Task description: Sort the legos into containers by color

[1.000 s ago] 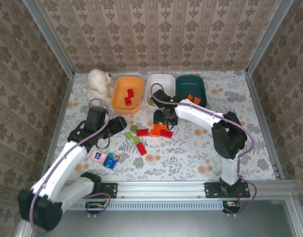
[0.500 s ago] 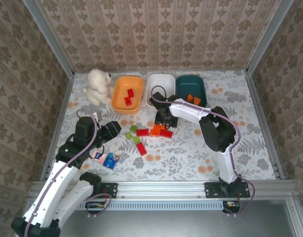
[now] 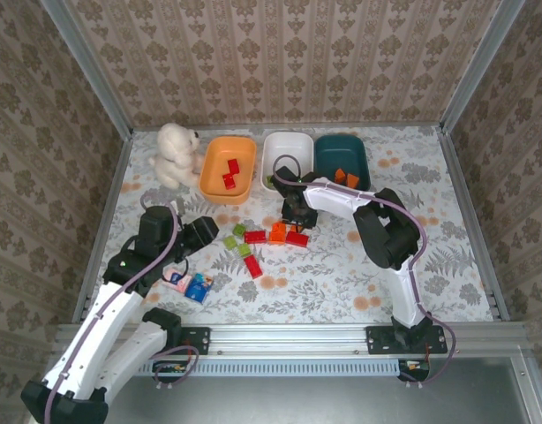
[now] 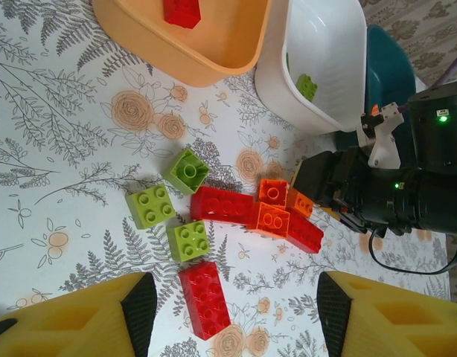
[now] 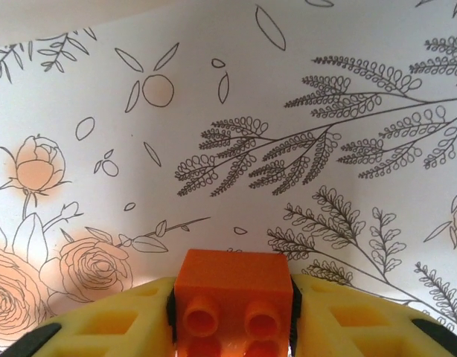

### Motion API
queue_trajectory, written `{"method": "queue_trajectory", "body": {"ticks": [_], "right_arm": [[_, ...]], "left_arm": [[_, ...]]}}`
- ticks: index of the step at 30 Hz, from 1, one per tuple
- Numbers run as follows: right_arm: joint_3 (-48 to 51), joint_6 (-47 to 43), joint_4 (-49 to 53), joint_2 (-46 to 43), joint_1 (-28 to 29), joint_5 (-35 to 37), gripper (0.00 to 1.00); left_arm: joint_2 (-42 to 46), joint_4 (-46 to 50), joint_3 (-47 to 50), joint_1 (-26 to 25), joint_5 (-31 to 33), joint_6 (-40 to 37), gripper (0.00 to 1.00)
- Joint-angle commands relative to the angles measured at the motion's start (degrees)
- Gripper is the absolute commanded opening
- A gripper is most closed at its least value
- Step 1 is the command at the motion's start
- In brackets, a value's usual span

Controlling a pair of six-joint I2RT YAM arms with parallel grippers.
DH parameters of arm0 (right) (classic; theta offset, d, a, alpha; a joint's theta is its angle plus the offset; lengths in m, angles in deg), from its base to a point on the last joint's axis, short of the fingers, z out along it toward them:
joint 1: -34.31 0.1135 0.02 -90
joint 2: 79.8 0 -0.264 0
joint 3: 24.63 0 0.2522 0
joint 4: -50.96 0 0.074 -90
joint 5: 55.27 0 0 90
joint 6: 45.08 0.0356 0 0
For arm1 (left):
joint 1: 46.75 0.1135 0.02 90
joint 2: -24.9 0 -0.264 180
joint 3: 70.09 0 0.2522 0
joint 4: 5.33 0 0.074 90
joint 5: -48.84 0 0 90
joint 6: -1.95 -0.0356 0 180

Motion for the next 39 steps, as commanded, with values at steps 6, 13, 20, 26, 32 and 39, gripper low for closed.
{"method": "queue_trajectory", "body": {"ticks": [6, 13, 20, 26, 32, 39], "right_arm": [[-0.95, -3.89, 1.77, -8.65, -0.63, 4.20, 0.30], [-4.94, -13.28, 2.44, -15.05, -8.62, 7.06, 0.28], [-21.13, -23.47, 6.77, -1.48, -17.12, 2.06, 0.28], [-24.92, -25.42, 9.57, 4.46, -18.77, 0.58, 0.29], [-23.78, -26.75, 10.64, 7.15, -19.64, -1.87, 0.29], [-22.17, -27.65, 10.49, 8.61, -20.89, -3.97, 0.31]], "left_arm": [[-1.08, -2.99, 1.11, 0.02, -2.02, 0.91, 0.62], [-7.06, -7.64, -0.13, -1.71, -3.29, 1.38, 0.62], [-13.60, -10.37, -3.58, -3.97, -3.16, 0.92, 0.61], [-15.76, -10.96, -5.44, -4.42, -2.34, 0.77, 0.61], [-16.20, -11.02, -5.41, -4.76, -2.06, 1.17, 0.61], [-16.57, -10.97, -5.23, -4.97, -1.75, 1.52, 0.61]]}}
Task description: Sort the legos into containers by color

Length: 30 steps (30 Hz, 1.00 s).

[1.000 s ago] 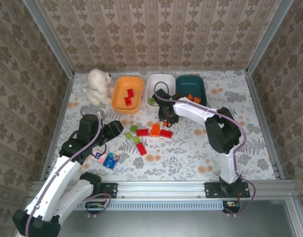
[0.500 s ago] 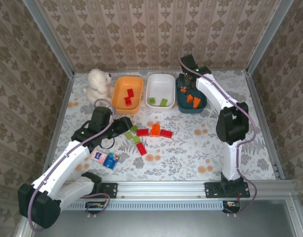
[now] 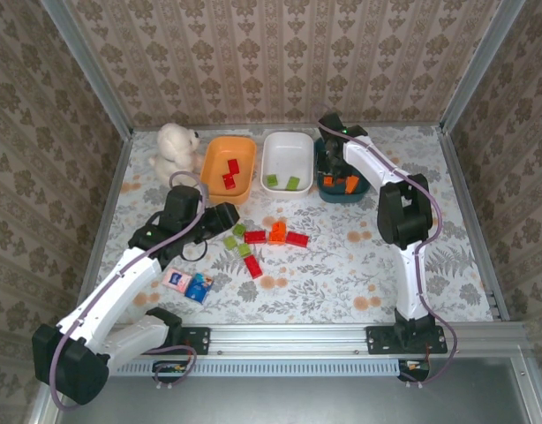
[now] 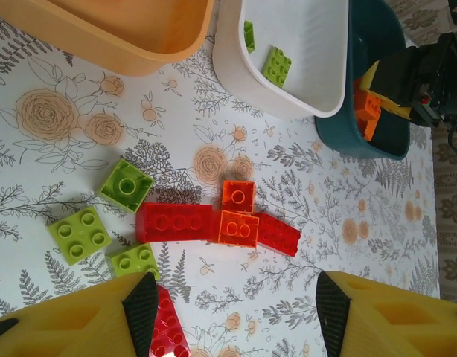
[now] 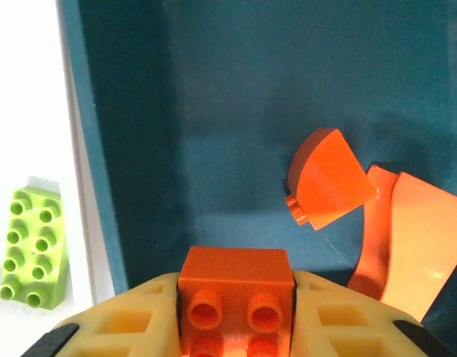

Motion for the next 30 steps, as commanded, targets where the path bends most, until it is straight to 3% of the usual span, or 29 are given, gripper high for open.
{"method": "queue_trajectory", "body": {"ticks": [1, 7, 14, 20, 25, 30], "right_arm": [[0.75, -1.71, 2.14, 2.14, -1.15, -2.62, 0.31], [-0.38, -2.52, 2.97, 3.34, -2.14, -4.44, 0.40], [-2.47, -2.84, 4.21, 0.57, -2.17, -4.60, 0.60], [-0.65, -1.82, 3.17, -8.80, -1.48, -3.69, 0.62], [10.62, -1.59, -2.88, -22.06, 2.64, -4.08, 0.64], [36.75, -2.18, -24.97, -42.00, 8.00, -21.58, 0.74]], "left_arm": [[-0.25, -0.64, -1.30, -0.38, 0.58, 1.08, 0.61], [-0.76, 2.33, -2.01, -0.63, -0.15, -0.58, 0.61], [-4.73, 6.06, -4.03, -3.21, -2.04, -6.04, 0.61], [-10.95, 10.11, -7.85, -8.20, 0.56, -7.50, 0.61], [-15.62, 15.51, -7.73, -10.44, 3.79, 0.96, 0.61], [-20.83, 18.21, -7.41, -14.79, 5.05, 12.42, 0.62]]}}
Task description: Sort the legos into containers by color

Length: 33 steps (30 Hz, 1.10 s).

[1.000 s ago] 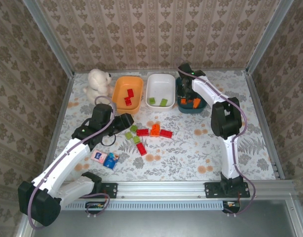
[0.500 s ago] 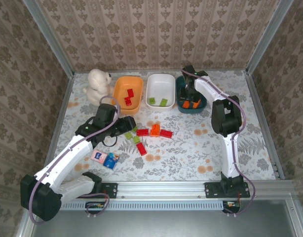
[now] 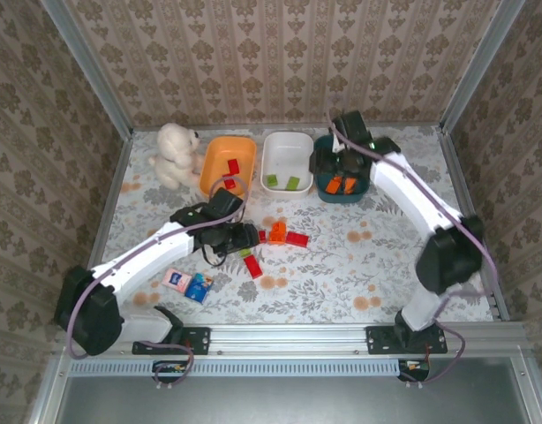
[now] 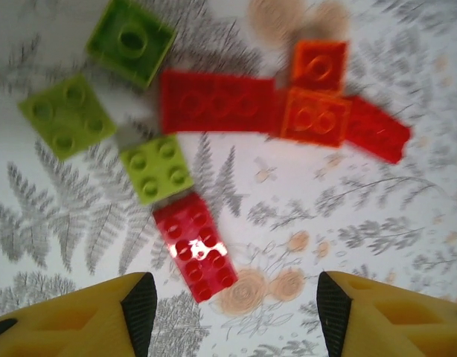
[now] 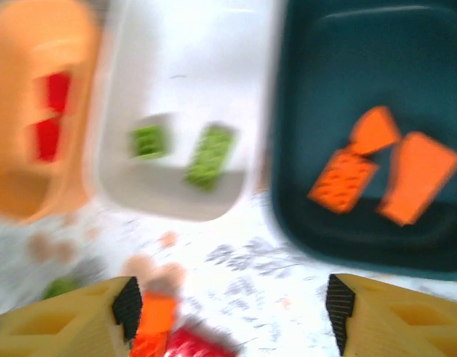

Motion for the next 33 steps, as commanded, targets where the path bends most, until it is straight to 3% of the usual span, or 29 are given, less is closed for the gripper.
{"method": "queue_trajectory", "body": {"ticks": [1, 5, 15, 20, 26, 33], "right_arm": [[14.99, 0.56, -16.06, -10.45, 3.08, -14.81, 0.76], [26.74, 4.49, -21.51, -21.36, 5.70, -23.91, 0.79], [32.62, 4.90, -12.68, -34.94, 7.20, -22.71, 0.79], [32.74, 5.53, -12.07, -36.67, 7.22, -22.08, 0.79], [32.38, 6.02, -11.34, -37.27, 7.21, -21.36, 0.79], [28.82, 5.82, -9.00, -38.21, 6.60, -17.91, 0.78]], "left_arm": [[-2.72, 3.52, -0.44, -3.06, 2.11, 9.90, 0.63], [-6.94, 4.47, -1.72, -6.59, 3.36, 14.76, 0.66], [-15.88, 1.29, -2.09, -8.89, 4.41, 21.48, 0.66], [-20.30, 0.33, -3.82, -9.36, 5.83, 20.40, 0.56], [-20.83, 2.07, -6.08, -10.27, 7.38, 19.24, 0.30], [-13.30, 13.44, -15.30, -10.61, 13.79, 13.94, 0.22]]}}
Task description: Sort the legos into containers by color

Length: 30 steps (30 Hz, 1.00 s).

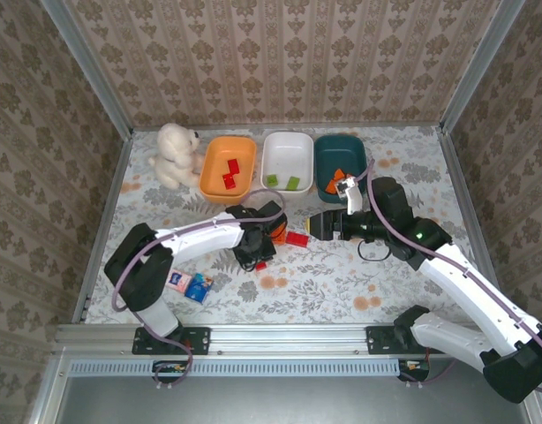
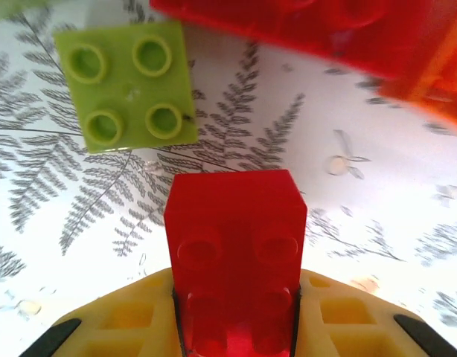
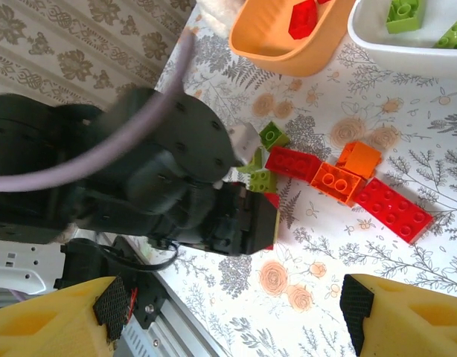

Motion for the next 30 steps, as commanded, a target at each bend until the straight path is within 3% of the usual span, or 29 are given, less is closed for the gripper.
{"method": "queue_trajectory", "body": {"ticks": [1, 7, 13, 17, 23, 30], "right_arm": [[-3.34, 0.58, 1.66, -1.66, -0.49, 2.86, 0.78], [-3.33, 3.59, -2.99, -1.11, -0.51, 4.68, 0.78], [-4.81, 4.76, -4.68, 2.21, -0.43, 4.77, 0.78], [-6.00, 4.38, -4.58, 3.40, -0.42, 5.25, 0.78], [-6.76, 4.47, -4.68, 4.61, -0.38, 5.05, 0.78], [-6.41, 4.82, -4.68, 5.19, -0.43, 4.86, 0.78]], "left_arm": [[6.12, 8.14, -6.10, 1.51, 5.23, -5.14, 0.22], [4.40, 9.31, -13.90, 14.04, 3.53, -19.06, 0.21], [-8.05, 10.31, -28.75, 24.19, 3.00, -32.85, 0.20], [-17.86, 13.18, -40.15, 27.84, 5.87, -38.40, 0.20], [-29.74, 18.74, -52.43, 29.17, 11.67, -42.86, 0.20], [-34.79, 19.38, -53.73, 30.01, 13.53, -43.84, 0.20]]}}
